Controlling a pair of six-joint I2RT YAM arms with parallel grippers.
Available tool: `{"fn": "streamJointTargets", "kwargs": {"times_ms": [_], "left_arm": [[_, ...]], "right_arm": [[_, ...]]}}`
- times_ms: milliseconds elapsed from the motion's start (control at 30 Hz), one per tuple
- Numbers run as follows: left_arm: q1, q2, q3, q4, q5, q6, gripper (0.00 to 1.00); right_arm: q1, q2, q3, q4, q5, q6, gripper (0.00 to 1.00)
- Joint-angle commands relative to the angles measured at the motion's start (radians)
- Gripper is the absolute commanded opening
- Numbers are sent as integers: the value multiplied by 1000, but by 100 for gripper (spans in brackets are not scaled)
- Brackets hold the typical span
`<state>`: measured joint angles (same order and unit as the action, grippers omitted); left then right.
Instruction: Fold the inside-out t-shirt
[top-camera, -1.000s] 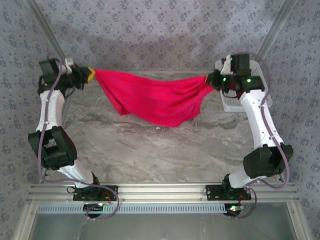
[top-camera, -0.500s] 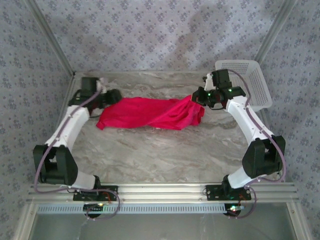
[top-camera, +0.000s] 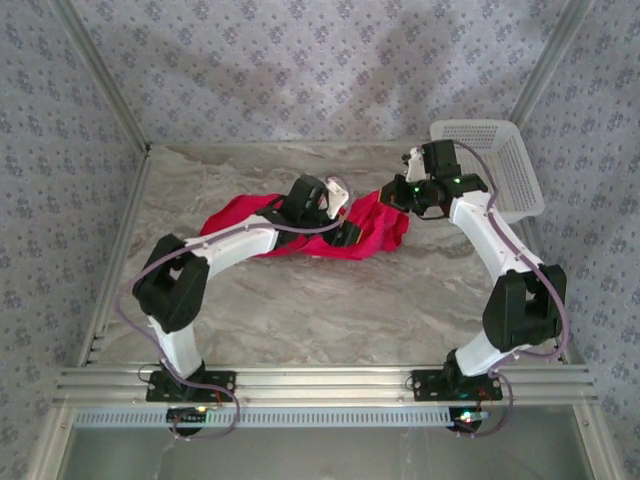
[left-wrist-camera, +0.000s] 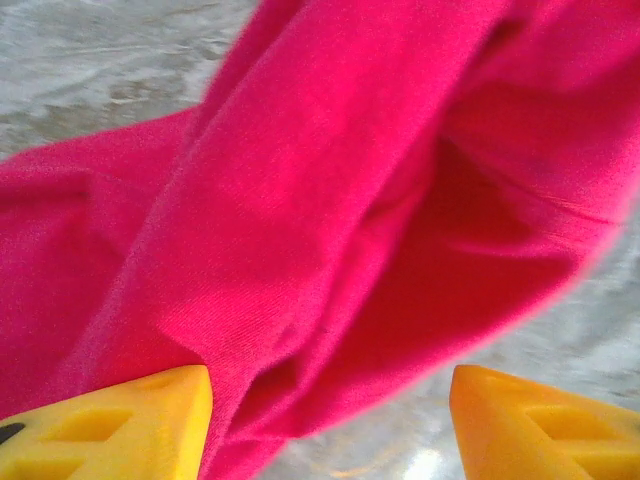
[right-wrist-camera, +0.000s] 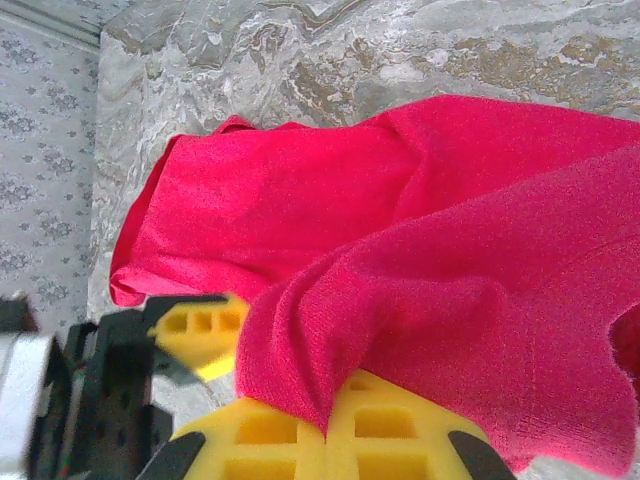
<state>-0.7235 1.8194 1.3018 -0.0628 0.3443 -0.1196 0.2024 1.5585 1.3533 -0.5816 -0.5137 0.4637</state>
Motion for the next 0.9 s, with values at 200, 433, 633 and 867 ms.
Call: {"fn": "streamJointTargets", "kwargs": {"times_ms": [200,433,633,867], "left_arm": [[62,120,222,-99,-98,60,16],[95,118,361,-337,-48,13,0],[101,109,355,-307,43,-87,0],[144,196,413,-331,85,-246,0]], "right_arm": [[-4,-13,-10,-15,-23,-44,0],[-18,40,71,-159,226,-110,0],[-13,205,247,-180,372,-102,44],[48,175,247,-285,383,-115,37]]}}
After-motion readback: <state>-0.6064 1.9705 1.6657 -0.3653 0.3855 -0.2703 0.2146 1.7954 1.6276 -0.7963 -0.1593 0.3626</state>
